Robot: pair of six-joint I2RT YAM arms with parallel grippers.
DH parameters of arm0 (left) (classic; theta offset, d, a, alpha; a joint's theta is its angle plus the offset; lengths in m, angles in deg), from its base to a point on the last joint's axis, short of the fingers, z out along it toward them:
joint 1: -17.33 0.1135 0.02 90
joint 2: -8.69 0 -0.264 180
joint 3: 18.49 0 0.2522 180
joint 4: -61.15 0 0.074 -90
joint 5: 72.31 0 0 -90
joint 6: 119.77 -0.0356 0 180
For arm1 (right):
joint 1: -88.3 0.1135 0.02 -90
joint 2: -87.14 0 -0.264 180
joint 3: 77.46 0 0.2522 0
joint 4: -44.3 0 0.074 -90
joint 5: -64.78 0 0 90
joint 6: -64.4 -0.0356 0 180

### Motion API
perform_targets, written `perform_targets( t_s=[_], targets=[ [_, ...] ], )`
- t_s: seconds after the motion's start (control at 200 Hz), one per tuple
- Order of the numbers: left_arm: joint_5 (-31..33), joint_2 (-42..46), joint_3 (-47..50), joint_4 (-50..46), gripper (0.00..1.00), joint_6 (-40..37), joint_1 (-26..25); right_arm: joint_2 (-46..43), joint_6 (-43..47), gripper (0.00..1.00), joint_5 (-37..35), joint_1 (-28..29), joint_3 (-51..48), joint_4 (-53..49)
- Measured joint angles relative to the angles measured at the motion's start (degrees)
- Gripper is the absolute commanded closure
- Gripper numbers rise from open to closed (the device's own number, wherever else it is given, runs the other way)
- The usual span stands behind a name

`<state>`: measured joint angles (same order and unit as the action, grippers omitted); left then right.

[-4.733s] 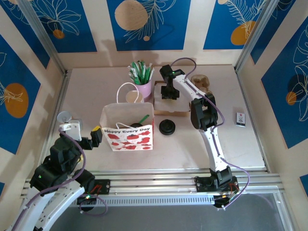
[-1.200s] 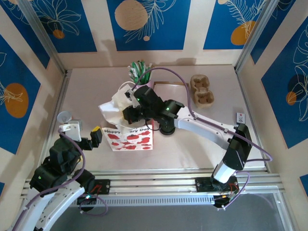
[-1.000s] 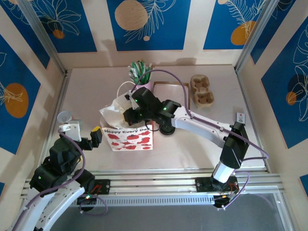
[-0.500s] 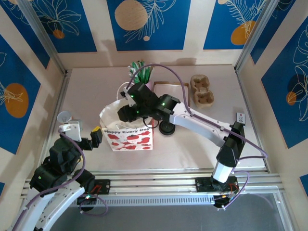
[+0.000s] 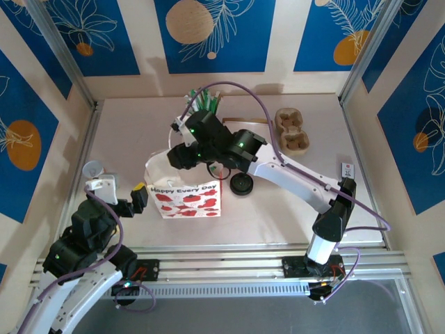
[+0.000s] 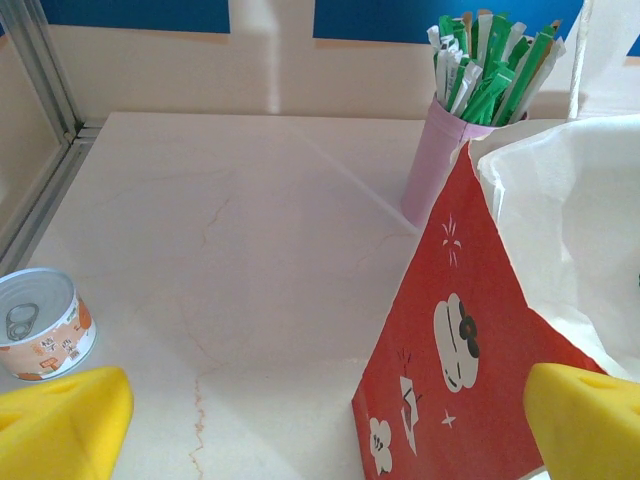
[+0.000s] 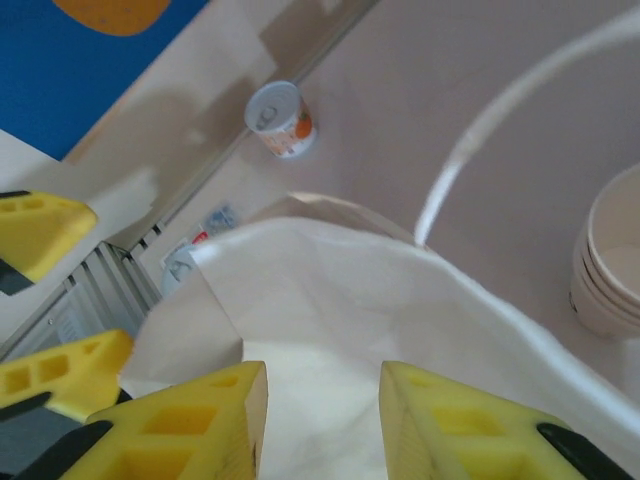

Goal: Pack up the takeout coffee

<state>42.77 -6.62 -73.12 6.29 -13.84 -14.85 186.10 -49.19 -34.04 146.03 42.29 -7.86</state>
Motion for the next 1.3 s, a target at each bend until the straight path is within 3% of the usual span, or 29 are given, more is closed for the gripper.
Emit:
perform_targets(
  t_s=[0.39, 0.81, 0.88, 1.301],
  targets=[
    [0.02, 0.39, 0.02, 0.0, 0.0, 0.0, 0.0, 12.28, 2.75, 0.7, 0.5, 0.0, 2.86, 1.86],
    [0.0, 0.44, 0.02, 0.0, 0.0, 0.0, 0.0, 10.64, 3.19, 0.68, -1.29, 0.0, -1.2, 1.03],
    [0.0, 0.44, 0.02, 0.0, 0.0, 0.0, 0.0, 9.66, 3.89, 0.64, -1.53, 0.07, 1.66, -0.37],
    [1.2, -3.63, -2.25, -0.37, 0.0, 0.04, 0.0, -1.75, 10.58, 0.18, -5.81, 0.37, 12.2, -6.03]
  ],
)
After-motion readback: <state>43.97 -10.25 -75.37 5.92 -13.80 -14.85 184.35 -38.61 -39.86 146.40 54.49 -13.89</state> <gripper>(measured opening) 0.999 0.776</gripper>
